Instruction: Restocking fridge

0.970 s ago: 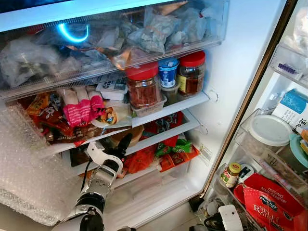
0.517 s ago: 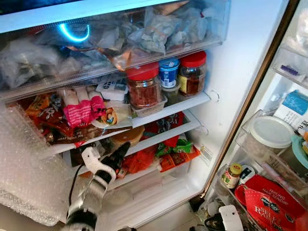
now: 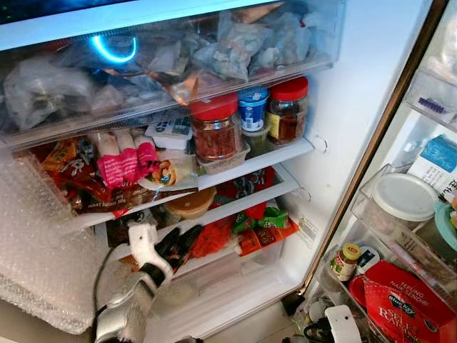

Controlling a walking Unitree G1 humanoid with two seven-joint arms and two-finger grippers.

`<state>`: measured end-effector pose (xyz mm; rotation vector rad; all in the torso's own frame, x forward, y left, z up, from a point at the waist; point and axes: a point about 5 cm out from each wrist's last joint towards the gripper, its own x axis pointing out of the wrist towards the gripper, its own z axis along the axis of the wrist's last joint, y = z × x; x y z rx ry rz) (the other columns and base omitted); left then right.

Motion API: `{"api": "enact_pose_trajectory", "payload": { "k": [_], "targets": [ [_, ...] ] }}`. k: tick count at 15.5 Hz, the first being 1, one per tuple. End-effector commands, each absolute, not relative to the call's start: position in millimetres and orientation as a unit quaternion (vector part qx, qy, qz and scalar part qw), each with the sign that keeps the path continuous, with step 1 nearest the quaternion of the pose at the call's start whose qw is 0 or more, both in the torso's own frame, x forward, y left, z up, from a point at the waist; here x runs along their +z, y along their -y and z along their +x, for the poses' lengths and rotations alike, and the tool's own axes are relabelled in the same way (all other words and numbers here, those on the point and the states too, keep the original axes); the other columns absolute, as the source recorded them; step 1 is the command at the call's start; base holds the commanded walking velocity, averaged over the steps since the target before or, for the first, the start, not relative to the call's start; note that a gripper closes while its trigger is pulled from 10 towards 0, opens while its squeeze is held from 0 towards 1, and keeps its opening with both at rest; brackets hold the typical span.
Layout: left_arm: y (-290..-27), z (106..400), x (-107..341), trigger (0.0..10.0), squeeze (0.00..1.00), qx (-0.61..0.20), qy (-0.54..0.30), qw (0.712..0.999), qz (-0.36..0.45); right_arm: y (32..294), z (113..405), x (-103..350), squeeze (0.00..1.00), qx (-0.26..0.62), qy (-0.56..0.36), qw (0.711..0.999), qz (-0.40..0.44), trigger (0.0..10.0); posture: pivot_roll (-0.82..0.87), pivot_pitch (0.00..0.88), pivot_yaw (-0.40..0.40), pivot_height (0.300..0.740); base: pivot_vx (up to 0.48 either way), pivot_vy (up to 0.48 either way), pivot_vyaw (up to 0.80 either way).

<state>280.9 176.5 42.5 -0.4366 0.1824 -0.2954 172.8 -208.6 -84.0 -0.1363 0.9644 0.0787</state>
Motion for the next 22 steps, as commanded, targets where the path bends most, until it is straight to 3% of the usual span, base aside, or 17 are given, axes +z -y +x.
{"api": "enact_pose_trajectory", "payload": {
  "k": [1,2,4,8,11,22],
  "targets": [
    [-182.7,277.7,39.4,10.0,0.00,-0.133,-0.093,0.970,-0.183,206.5,161.6,-89.8,0.00,0.044,-0.484,0.871,-0.067,10.0,-0.16,0.000,0.045,0.656,0.000,0.000,0.00],
    [-179.3,272.5,36.6,10.0,0.00,-0.148,-0.101,0.976,-0.120,206.4,161.5,-89.8,0.00,0.044,-0.484,0.871,-0.066,10.0,-0.15,0.000,0.047,0.656,0.000,0.000,0.00],
    [-180.6,268.4,32.9,10.0,0.00,-0.133,-0.104,0.980,-0.103,206.2,161.1,-90.0,0.00,0.043,-0.485,0.871,-0.066,10.0,-0.16,0.000,0.051,0.656,0.000,0.000,0.00],
    [-204.8,267.8,30.2,10.0,0.00,-0.035,-0.097,0.993,0.053,205.1,160.2,-90.6,0.00,0.045,-0.487,0.870,-0.066,10.0,-0.16,0.000,0.054,0.656,0.000,0.000,0.00],
    [-207.0,264.9,21.6,10.0,0.00,-0.013,-0.107,0.994,0.020,204.0,159.5,-91.2,0.00,0.044,-0.488,0.869,-0.065,10.0,-0.17,0.000,0.061,0.656,-0.305,0.000,0.00],
    [-201.8,259.2,8.8,10.0,0.00,-0.002,-0.121,0.992,0.030,203.0,158.5,-91.7,0.00,0.043,-0.489,0.870,-0.058,10.0,-0.17,0.000,0.059,0.656,-0.318,0.000,0.00]
  ]
}}
